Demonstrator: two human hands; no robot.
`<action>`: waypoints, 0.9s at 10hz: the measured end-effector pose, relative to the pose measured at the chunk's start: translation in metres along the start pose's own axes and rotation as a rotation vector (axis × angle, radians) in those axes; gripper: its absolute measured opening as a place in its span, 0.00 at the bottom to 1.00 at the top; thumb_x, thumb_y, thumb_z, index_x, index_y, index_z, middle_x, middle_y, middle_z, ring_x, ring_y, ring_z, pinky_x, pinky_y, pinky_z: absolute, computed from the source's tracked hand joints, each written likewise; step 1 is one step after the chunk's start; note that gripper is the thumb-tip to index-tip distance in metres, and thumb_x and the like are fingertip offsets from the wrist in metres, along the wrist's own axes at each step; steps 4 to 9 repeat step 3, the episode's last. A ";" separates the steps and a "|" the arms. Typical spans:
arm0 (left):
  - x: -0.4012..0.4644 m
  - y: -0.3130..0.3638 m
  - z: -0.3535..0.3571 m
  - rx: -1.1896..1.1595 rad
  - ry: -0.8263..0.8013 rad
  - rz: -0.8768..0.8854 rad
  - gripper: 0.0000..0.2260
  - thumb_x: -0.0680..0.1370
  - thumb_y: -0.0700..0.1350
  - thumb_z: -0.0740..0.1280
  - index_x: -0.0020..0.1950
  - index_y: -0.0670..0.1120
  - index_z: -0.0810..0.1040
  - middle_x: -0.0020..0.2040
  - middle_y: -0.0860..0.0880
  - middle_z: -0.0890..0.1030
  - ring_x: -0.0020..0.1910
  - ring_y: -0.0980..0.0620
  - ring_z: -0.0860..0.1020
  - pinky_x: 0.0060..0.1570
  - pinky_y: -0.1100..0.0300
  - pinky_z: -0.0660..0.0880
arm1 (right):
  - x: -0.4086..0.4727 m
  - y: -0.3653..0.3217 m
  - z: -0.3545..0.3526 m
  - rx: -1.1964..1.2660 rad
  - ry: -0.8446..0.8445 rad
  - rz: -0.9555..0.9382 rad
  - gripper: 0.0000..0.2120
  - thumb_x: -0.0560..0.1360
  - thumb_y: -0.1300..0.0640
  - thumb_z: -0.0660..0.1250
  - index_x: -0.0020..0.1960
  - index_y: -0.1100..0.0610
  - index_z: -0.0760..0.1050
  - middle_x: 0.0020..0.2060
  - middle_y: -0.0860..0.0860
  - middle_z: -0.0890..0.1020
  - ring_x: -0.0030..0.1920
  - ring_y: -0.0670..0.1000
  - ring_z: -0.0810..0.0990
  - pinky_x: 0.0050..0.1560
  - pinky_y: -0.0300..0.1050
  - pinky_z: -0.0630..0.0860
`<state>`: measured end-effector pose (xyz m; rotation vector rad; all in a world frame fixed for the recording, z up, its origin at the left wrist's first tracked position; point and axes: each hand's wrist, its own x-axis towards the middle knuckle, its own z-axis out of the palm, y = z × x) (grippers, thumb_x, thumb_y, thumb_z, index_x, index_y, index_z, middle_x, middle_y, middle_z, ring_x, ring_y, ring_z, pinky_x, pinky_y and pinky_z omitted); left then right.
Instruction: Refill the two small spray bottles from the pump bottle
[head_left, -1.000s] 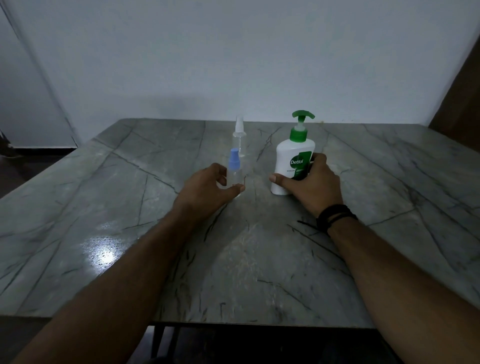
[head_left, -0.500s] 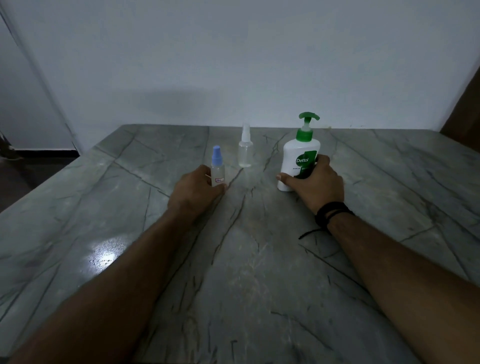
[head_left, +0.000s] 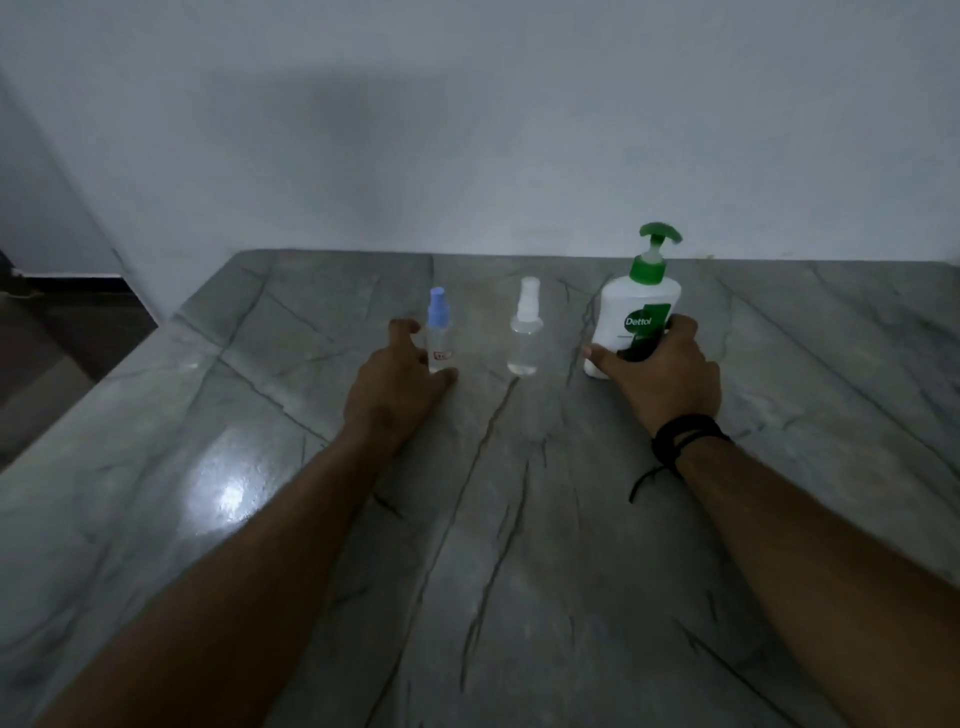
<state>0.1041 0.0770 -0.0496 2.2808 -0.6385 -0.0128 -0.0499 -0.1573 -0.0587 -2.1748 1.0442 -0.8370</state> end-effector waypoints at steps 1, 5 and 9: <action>0.002 0.002 -0.001 -0.002 -0.023 -0.033 0.33 0.73 0.55 0.73 0.72 0.49 0.62 0.61 0.49 0.81 0.56 0.47 0.80 0.52 0.54 0.75 | -0.004 -0.005 0.000 -0.048 0.022 0.017 0.41 0.63 0.29 0.74 0.63 0.55 0.68 0.57 0.54 0.82 0.56 0.59 0.81 0.60 0.55 0.74; -0.001 0.011 -0.021 -0.079 -0.141 -0.134 0.51 0.66 0.57 0.79 0.78 0.47 0.51 0.75 0.44 0.66 0.70 0.44 0.70 0.66 0.52 0.68 | -0.011 -0.019 -0.021 -0.093 -0.074 0.157 0.57 0.62 0.25 0.72 0.78 0.55 0.55 0.74 0.55 0.70 0.71 0.61 0.72 0.71 0.59 0.66; -0.001 0.011 -0.021 -0.079 -0.141 -0.134 0.51 0.66 0.57 0.79 0.78 0.47 0.51 0.75 0.44 0.66 0.70 0.44 0.70 0.66 0.52 0.68 | -0.011 -0.019 -0.021 -0.093 -0.074 0.157 0.57 0.62 0.25 0.72 0.78 0.55 0.55 0.74 0.55 0.70 0.71 0.61 0.72 0.71 0.59 0.66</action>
